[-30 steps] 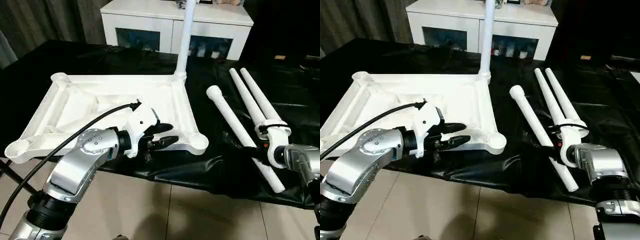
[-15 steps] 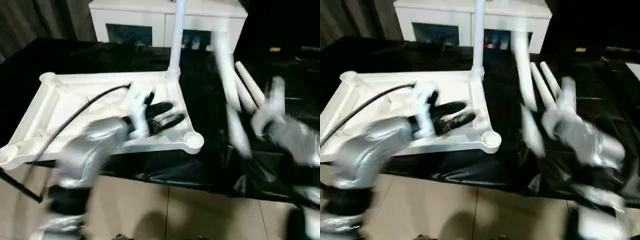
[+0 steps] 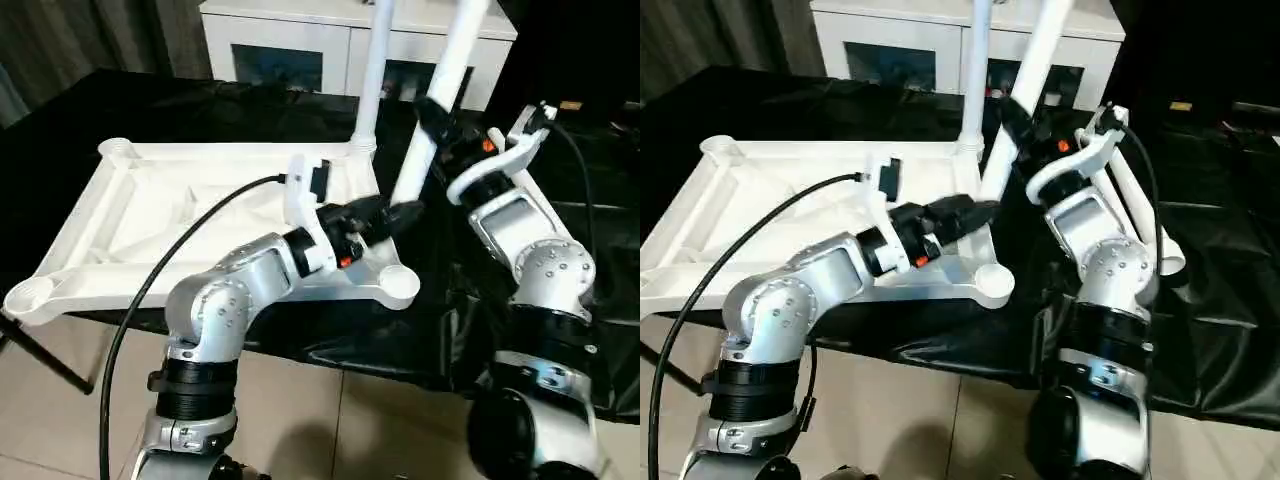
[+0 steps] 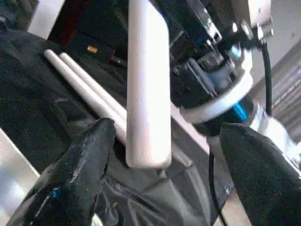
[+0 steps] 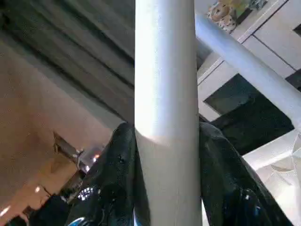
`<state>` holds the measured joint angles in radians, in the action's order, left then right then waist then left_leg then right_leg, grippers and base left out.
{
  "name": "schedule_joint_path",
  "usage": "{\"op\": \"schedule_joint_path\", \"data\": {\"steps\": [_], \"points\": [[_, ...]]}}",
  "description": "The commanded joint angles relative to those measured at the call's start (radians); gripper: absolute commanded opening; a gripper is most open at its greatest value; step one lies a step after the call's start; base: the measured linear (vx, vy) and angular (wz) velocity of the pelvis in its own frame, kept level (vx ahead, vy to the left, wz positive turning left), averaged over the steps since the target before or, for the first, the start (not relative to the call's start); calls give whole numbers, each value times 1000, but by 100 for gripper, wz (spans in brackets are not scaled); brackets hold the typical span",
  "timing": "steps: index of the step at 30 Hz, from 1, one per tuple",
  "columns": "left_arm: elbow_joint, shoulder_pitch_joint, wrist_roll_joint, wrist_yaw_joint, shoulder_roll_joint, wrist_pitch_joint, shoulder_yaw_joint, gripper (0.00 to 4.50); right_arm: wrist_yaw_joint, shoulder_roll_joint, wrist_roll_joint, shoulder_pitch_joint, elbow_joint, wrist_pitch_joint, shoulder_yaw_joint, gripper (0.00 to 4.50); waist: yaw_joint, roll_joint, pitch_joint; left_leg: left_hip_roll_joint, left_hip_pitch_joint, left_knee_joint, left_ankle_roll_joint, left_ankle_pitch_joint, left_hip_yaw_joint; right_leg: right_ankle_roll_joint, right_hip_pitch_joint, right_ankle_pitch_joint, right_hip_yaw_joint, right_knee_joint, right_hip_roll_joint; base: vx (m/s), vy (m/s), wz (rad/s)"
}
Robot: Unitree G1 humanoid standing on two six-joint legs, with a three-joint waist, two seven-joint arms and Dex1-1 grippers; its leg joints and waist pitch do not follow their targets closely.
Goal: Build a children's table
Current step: Pick table leg
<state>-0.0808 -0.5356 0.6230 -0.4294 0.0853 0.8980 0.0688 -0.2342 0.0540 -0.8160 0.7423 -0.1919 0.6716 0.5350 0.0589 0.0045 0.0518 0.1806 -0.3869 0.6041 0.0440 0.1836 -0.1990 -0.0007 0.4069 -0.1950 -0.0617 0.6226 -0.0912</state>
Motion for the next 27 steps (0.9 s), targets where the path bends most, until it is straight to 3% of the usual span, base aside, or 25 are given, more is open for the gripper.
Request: {"op": "schedule_joint_path", "data": {"steps": [1, 12, 13, 17, 18, 23, 27], "points": [[15, -24, -7, 22, 5, -9, -14, 436, 31, 25, -19, 22, 30, -27, -6, 139, 0, -12, -69, 37, 17, -68, -19, 95, 16, -166, -50, -114, 41, -75, -44, 0, 0, 0], [49, -27, -37, 67, 20, -56, -16, 450, 113, 83, -46, 34, 15, -85, 7, 139, -1, -5, -75, 37, 19, -66, -28, 43, 17, -168, -52, -16, 39, -66, -40, 0, 0, 0], [49, -27, -37, 67, 20, -56, -16, 422, 113, 83, -46, 34, 15, -85, 7, 139, -2, -6, -75, 36, 18, -66, -30, 44, 16, -170, -53, -12, 39, -66, -40, 0, 0, 0], [63, -36, -32, 71, 24, -79, 1, 409, 127, 92, -57, 26, 21, -86, -6, 139, -1, -7, -74, 35, 18, -66, -31, 54, 16, -170, -55, -24, 40, -68, -41, 0, 0, 0], [64, -37, -30, 70, 24, -81, 2, 378, 129, 93, -58, 25, 22, -86, -9, 139, -1, -7, -74, 36, 19, -66, -30, 55, 16, -169, -54, -26, 40, -67, -41, 0, 0, 0], [60, -34, 2, 62, 38, -83, 11, 363, 141, 100, -71, 21, 21, -93, -18, 139, -1, -7, -74, 36, 18, -66, -24, 59, 16, -169, -55, -29, 40, -67, -41, 0, 0, 0], [55, -32, 24, 51, 48, -75, 7, 316, 150, 108, -81, 25, 16, -98, -18, 139, 0, -6, -74, 36, 19, -65, -23, 63, 15, -171, -54, -32, 40, -67, -40, 0, 0, 0]]}}
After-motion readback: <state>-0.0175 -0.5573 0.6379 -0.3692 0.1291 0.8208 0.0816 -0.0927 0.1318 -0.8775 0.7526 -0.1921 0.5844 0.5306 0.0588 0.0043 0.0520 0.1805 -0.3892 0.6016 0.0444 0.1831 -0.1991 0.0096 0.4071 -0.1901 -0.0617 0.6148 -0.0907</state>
